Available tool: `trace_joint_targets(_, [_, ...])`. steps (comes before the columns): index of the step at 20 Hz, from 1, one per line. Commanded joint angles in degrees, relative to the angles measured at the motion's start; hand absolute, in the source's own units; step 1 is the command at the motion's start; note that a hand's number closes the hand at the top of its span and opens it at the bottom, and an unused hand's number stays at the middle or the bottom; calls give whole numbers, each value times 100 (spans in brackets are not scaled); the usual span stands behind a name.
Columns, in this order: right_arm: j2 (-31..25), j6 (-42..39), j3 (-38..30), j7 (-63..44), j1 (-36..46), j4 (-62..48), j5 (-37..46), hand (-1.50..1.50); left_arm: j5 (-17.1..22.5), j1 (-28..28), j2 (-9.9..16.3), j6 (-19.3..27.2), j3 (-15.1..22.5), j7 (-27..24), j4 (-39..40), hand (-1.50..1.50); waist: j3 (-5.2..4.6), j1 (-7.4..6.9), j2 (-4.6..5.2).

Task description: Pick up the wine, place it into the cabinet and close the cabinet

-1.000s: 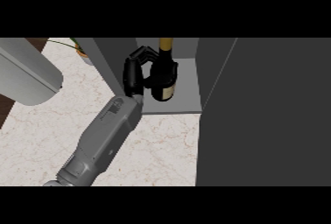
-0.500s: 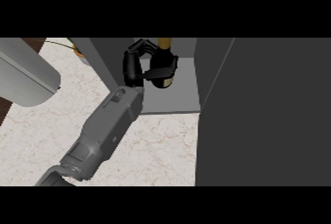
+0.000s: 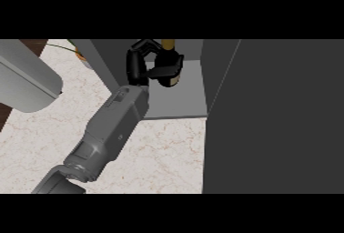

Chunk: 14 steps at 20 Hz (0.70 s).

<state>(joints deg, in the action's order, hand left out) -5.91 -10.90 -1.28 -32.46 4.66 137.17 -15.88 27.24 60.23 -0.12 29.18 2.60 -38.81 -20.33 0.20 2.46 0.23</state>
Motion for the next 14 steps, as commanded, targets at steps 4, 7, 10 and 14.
trace_joint_targets(4, [-14,-12,-46,-213,-190,578,-509,-150,414,47,337,-574,-535,-144,422,150,-23,75,67])
trace_joint_targets(7, [188,155,386,-259,-165,653,-36,-150,445,273,12,-213,-538,-246,619,150,-28,102,70])
trace_joint_targets(10, [48,91,181,-193,-16,428,-189,-150,379,96,125,-485,-544,-473,772,150,-26,46,73])
trace_joint_targets(14, [46,86,153,-147,-107,512,-239,-150,288,288,183,-292,-484,-406,982,150,-23,72,69])
